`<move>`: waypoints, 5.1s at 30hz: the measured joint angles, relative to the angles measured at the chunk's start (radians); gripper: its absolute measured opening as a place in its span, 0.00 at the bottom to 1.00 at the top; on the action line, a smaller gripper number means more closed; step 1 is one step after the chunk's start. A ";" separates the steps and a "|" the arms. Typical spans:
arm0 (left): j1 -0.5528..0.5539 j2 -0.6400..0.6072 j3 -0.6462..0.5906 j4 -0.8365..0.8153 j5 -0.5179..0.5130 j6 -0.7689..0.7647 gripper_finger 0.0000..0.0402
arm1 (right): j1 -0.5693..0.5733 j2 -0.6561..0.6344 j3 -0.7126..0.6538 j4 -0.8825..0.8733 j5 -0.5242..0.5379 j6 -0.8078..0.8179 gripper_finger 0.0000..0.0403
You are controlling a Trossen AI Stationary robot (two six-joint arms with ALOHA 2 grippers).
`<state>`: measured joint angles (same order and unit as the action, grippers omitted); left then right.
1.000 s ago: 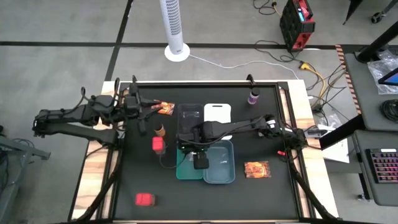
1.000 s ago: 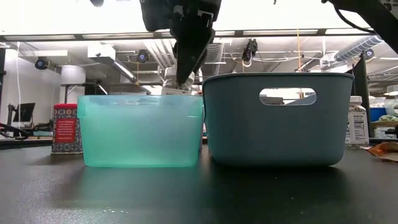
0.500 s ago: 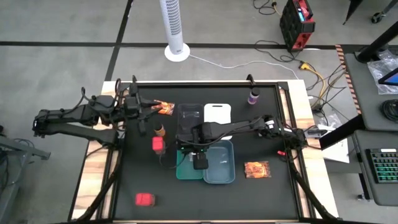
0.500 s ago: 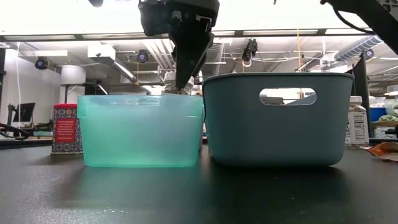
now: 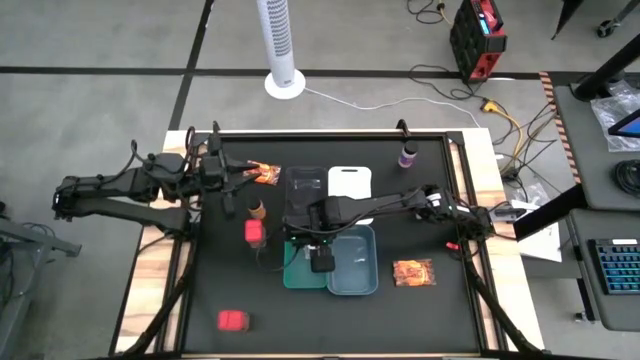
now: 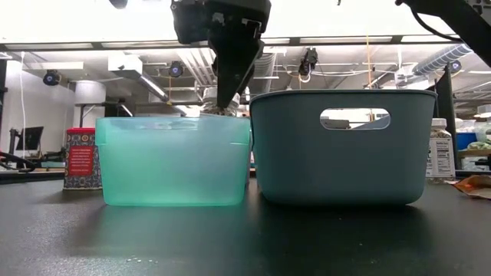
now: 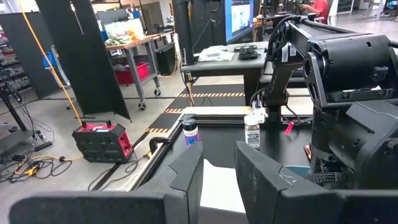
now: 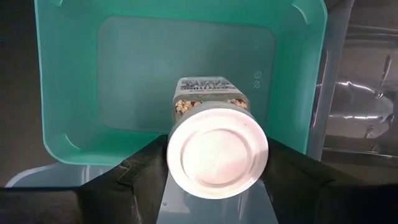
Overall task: Sort spices by type
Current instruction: Put the bottom white seasoning bottle into the green bin
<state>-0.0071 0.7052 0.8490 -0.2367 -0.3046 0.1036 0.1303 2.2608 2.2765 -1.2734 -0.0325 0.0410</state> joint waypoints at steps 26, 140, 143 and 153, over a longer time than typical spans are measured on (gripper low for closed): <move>0.000 0.000 -0.001 -0.021 0.000 0.000 0.19 | 0.000 -0.016 0.020 -0.026 0.025 -0.039 0.66; -0.443 0.042 -0.150 0.128 -0.473 -0.019 0.18 | 0.109 -0.401 -0.912 0.952 0.400 -0.173 0.02; -0.443 0.042 -0.150 0.128 -0.473 -0.018 0.18 | 0.109 -0.405 -0.912 0.934 0.400 -0.173 0.02; -0.443 0.042 -0.150 0.128 -0.473 -0.018 0.18 | 0.109 -0.432 -0.912 0.912 0.400 -0.174 0.02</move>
<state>-0.4500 0.7467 0.6991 -0.1085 -0.7780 0.0853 0.2398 1.8289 1.3647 -0.3613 0.3679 -0.1326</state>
